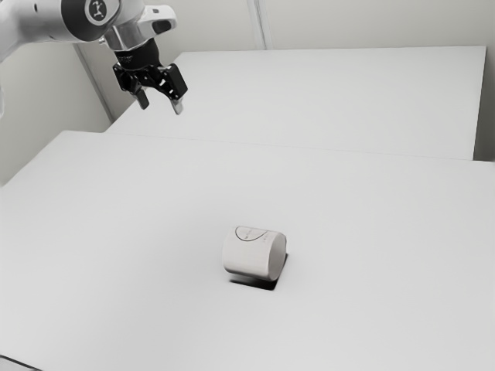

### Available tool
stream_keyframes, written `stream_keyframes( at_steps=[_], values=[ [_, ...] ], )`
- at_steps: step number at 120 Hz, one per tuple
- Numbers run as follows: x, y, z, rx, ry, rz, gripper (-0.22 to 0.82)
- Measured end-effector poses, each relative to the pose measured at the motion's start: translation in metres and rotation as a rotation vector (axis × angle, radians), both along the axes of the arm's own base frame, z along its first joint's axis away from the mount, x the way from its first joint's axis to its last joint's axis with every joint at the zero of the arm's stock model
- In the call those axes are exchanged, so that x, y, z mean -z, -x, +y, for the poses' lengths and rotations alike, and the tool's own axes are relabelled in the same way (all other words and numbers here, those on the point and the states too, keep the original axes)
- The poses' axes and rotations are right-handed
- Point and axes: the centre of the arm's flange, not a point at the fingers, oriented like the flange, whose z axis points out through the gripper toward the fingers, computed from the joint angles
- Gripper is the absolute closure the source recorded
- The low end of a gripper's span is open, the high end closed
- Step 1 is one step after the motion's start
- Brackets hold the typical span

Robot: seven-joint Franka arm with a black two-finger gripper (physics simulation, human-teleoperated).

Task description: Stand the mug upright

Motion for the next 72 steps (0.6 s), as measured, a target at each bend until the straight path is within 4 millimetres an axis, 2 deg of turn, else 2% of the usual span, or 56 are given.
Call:
stream_keyframes(
  at_steps=[33,52,72],
  values=[
    [-0.005,0.007,0.002,-0.004,-0.002,-0.001,0.00],
    [0.001,0.007,0.003,-0.006,-0.002,0.006,0.00],
    [0.033,0.013,0.003,-0.015,0.012,0.078,0.00]
  ],
)
